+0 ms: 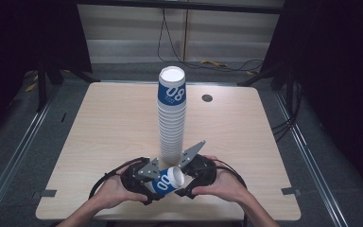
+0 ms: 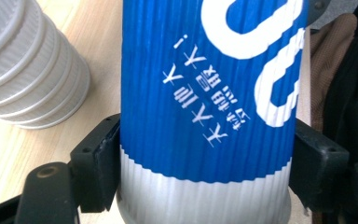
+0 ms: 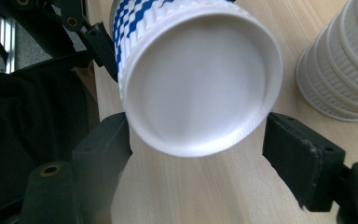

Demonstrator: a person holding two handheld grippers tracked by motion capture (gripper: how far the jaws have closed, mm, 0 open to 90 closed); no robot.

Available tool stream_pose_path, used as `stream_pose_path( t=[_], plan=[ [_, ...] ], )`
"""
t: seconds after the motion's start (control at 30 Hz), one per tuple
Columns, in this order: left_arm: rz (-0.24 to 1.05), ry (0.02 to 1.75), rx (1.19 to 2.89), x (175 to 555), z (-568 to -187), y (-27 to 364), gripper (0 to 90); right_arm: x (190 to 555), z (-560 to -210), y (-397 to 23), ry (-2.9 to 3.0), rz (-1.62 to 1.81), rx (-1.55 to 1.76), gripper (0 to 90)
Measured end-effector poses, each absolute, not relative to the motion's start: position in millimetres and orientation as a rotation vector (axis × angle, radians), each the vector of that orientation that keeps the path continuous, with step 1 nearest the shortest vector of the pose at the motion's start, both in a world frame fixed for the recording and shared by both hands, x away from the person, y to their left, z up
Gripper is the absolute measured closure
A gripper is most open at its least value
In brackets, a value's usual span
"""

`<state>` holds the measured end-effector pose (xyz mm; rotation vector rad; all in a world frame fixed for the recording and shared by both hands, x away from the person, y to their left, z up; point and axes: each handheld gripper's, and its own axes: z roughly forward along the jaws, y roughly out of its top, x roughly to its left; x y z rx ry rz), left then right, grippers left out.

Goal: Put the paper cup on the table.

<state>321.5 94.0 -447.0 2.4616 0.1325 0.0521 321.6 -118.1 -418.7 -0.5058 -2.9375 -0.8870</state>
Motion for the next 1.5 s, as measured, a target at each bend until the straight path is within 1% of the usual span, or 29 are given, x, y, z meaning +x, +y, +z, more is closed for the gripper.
stream_pose_path(
  t=[0.13, 0.33, 0.47, 0.57, 0.7, 0.8, 0.87, 0.97, 1.0, 1.07, 1.17, 1.5],
  plan=[
    [0.021, 0.114, 2.486, 320.1, -447.0, 91.9, 22.7, 322.1, -420.6, -114.9, -2.935, -0.864, -0.48, 24.0],
    [0.045, 0.085, 2.518, 320.0, -442.3, 83.7, 22.6, 320.7, -419.7, -111.6, -2.937, -0.884, -0.441, 24.0],
    [0.024, 0.074, 2.537, 318.7, -444.8, 77.0, 22.6, 320.9, -418.6, -107.9, -2.925, -0.889, -0.442, 23.0],
    [0.025, 0.061, 2.558, 317.9, -445.0, 76.1, 22.6, 321.4, -420.3, -105.7, -2.92, -0.878, -0.417, 24.9],
    [0.007, 0.049, 2.544, 317.3, -445.9, 79.0, 22.6, 321.0, -422.1, -107.1, -2.882, -0.909, -0.419, 27.1],
    [0.034, 0.022, 2.534, 317.5, -443.9, 80.3, 22.1, 321.0, -423.8, -108.5, -2.866, -0.921, -0.429, 27.7],
    [0.029, 0.024, 2.524, 317.5, -443.2, 81.2, 21.6, 321.0, -423.4, -109.8, -2.868, -0.933, -0.42, 28.0],
    [0.052, 0.018, 2.518, 318.5, -443.0, 83.5, 21.0, 320.5, -422.2, -110.7, -2.882, -0.945, -0.422, 28.6],
    [0.09, 0.028, 2.484, 320.0, -443.8, 83.9, 20.4, 320.0, -421.6, -110.8, -2.887, -0.956, -0.428, 28.7],
    [0.08, 0.062, 2.462, 322.1, -443.2, 85.7, 17.7, 319.1, -420.9, -110.7, -2.913, -0.975, -0.451, 28.9],
    [0.089, 0.093, 2.457, 323.3, -444.5, 87.4, 16.0, 319.5, -422.7, -110.6, -2.916, -0.969, -0.469, 29.0],
    [0.063, 0.106, 2.432, 323.2, -445.2, 89.8, 16.2, 321.5, -426.1, -113.5, -2.889, -0.954, -0.482, 29.0]
  ],
)
